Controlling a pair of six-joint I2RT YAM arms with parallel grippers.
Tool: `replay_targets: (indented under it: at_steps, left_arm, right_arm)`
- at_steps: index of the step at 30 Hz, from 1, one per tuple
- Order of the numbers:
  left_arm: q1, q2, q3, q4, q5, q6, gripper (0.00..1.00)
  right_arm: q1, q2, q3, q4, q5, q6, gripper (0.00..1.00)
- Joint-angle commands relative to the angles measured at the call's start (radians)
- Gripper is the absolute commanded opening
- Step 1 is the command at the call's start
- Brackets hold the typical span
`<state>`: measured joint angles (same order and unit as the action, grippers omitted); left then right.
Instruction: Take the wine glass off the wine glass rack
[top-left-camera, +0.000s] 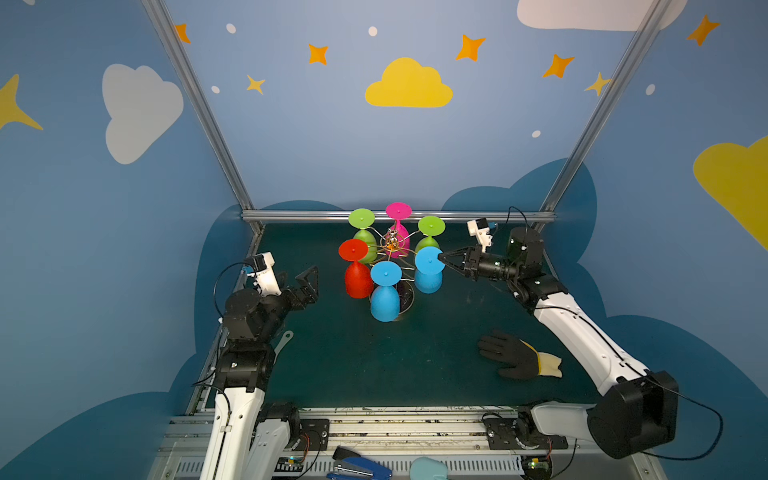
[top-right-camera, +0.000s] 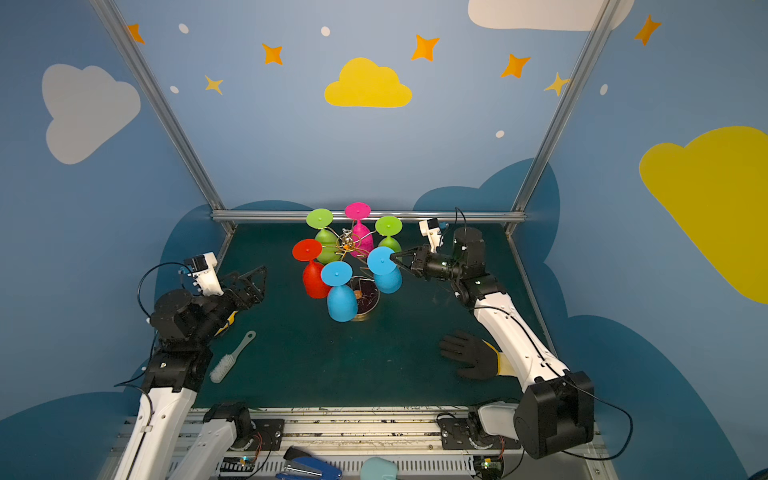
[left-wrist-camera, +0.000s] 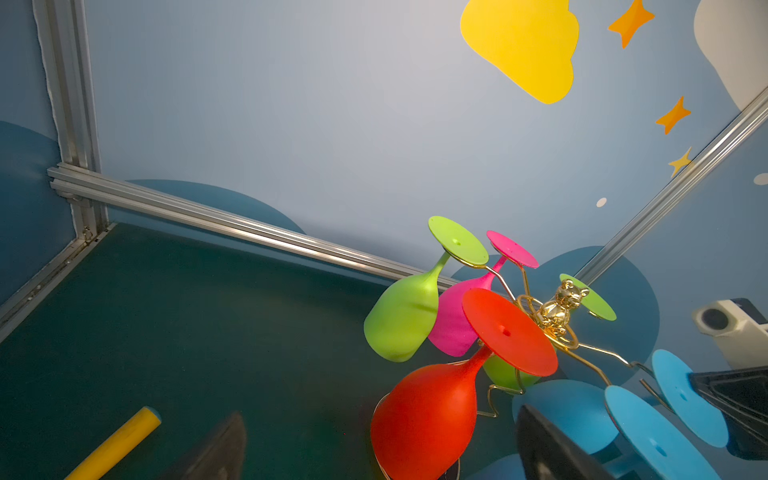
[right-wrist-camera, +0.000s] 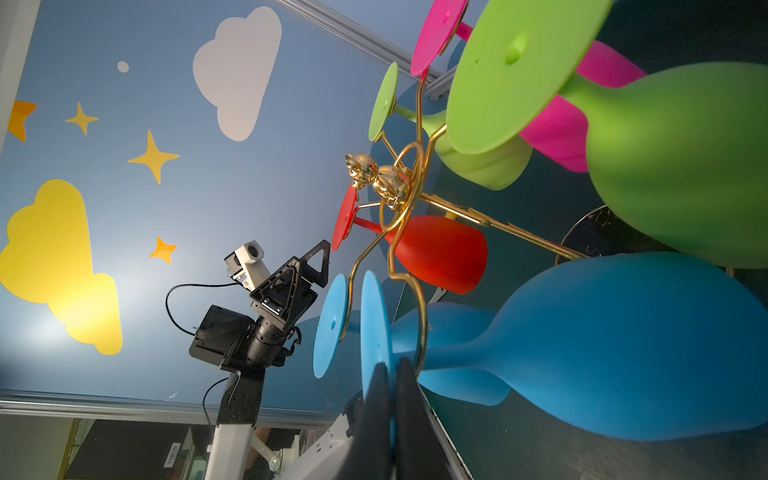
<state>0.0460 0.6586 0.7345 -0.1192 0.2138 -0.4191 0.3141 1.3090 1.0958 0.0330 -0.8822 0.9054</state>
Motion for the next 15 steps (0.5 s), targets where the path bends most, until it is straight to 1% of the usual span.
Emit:
replay_targets:
  at_steps: [1,15]
  left_arm:
    - [0.006,-0.011,-0.011,0.01,0.013,-0.004,1.0]
    - [0.005,-0.013,-0.012,0.013,0.012,-0.007,1.0]
  right_arm:
    - [0.004,-0.032,0.035,0.01,-0.003,0.013,0.0]
    - [0.004,-0.073,0.044,0.001,0.006,0.023,0.0]
